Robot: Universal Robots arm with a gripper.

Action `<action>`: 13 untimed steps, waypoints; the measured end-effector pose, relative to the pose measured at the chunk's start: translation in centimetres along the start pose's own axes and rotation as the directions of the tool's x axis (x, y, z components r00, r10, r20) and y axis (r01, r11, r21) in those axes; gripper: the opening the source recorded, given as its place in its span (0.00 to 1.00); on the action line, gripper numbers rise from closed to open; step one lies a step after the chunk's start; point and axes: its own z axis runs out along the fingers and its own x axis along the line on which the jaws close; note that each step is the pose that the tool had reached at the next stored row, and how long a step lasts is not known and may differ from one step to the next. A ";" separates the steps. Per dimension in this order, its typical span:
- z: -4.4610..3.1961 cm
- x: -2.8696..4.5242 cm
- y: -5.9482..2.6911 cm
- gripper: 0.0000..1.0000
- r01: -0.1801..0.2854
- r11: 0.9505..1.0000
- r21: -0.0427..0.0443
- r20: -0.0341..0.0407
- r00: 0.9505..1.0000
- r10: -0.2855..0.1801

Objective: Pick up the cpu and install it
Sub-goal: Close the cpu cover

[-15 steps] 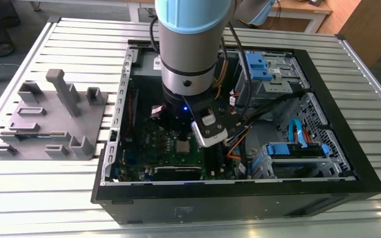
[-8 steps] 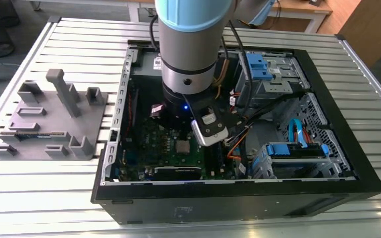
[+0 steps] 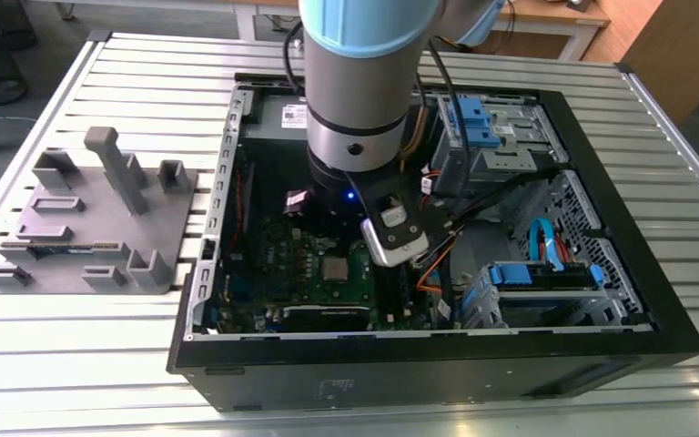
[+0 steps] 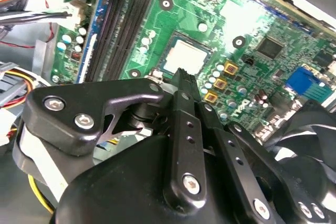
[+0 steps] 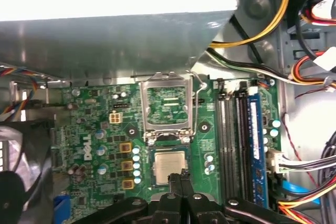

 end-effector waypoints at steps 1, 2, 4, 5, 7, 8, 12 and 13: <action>0.00 -0.18 0.03 0.11 0.000 1.000 0.000 0.000 1.000 0.000; 0.01 -0.40 0.07 0.11 0.000 1.000 0.000 0.000 1.000 0.000; 0.02 -0.78 0.15 0.11 0.000 1.000 0.000 0.000 1.000 0.000; 0.03 -0.99 0.18 0.11 0.000 1.000 0.000 0.000 1.000 0.000; 0.05 -1.41 0.25 0.11 0.000 1.000 0.000 0.000 1.000 0.000; 0.05 -1.60 0.29 0.11 0.000 1.000 0.000 0.000 1.000 0.000; 0.09 -2.01 0.63 0.11 0.000 1.000 0.000 0.000 1.000 0.000; 0.10 -2.08 0.71 0.11 0.000 1.000 0.000 0.000 1.000 0.000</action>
